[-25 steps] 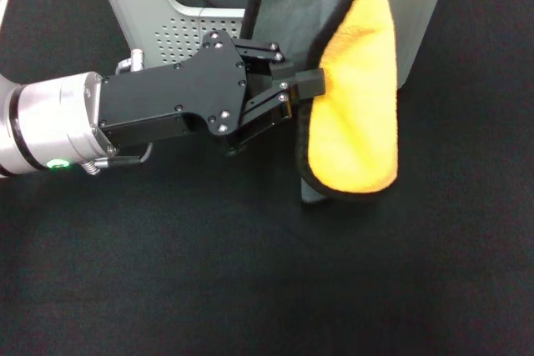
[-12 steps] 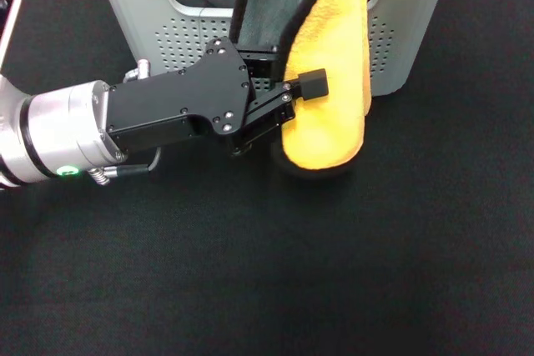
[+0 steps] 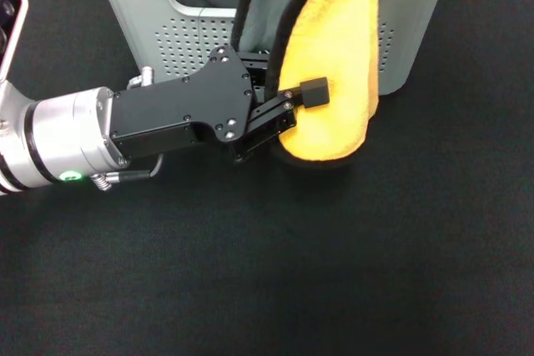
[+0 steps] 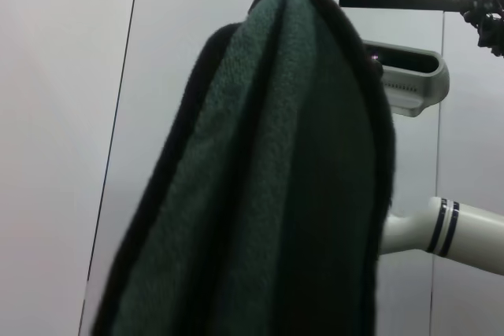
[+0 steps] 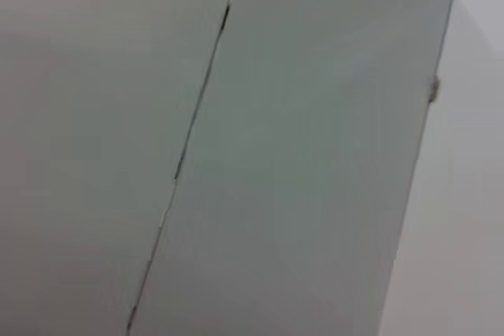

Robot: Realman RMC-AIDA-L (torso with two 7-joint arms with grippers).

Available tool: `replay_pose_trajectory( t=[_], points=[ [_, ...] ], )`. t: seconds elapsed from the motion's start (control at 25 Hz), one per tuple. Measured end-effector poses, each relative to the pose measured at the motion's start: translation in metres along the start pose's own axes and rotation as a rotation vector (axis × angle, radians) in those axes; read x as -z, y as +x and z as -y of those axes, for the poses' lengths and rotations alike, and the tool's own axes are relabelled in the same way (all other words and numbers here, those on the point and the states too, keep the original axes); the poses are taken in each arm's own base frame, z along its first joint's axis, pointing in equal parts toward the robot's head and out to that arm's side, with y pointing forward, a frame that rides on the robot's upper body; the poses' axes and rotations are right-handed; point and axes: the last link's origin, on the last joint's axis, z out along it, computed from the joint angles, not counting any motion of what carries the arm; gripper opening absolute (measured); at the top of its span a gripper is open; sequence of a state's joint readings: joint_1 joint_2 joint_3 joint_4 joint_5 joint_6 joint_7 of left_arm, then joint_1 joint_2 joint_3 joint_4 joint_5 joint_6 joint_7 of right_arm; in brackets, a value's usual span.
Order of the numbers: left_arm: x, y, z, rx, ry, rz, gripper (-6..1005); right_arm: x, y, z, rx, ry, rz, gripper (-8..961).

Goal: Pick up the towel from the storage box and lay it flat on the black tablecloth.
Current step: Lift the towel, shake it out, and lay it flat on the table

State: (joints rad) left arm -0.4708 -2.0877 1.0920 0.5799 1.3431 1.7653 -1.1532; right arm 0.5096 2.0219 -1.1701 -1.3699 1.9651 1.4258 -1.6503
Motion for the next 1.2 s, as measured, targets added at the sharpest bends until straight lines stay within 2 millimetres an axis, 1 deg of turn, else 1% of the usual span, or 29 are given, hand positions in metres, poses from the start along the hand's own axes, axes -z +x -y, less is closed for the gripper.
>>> replay_pose_trajectory(
  t=[0.52,0.96,1.2],
  points=[
    [0.003,-0.007,-0.002,0.003,0.011,0.001,157,0.024,-0.008,0.000,0.021,0.092,0.027,75],
    [0.006,-0.007,-0.001,0.001,0.024,0.005,155,0.032,-0.016,0.000,0.050,0.116,0.045,77],
    [0.008,-0.007,0.000,0.004,0.029,0.006,154,0.034,-0.017,0.000,0.052,0.123,0.046,79]
  ],
)
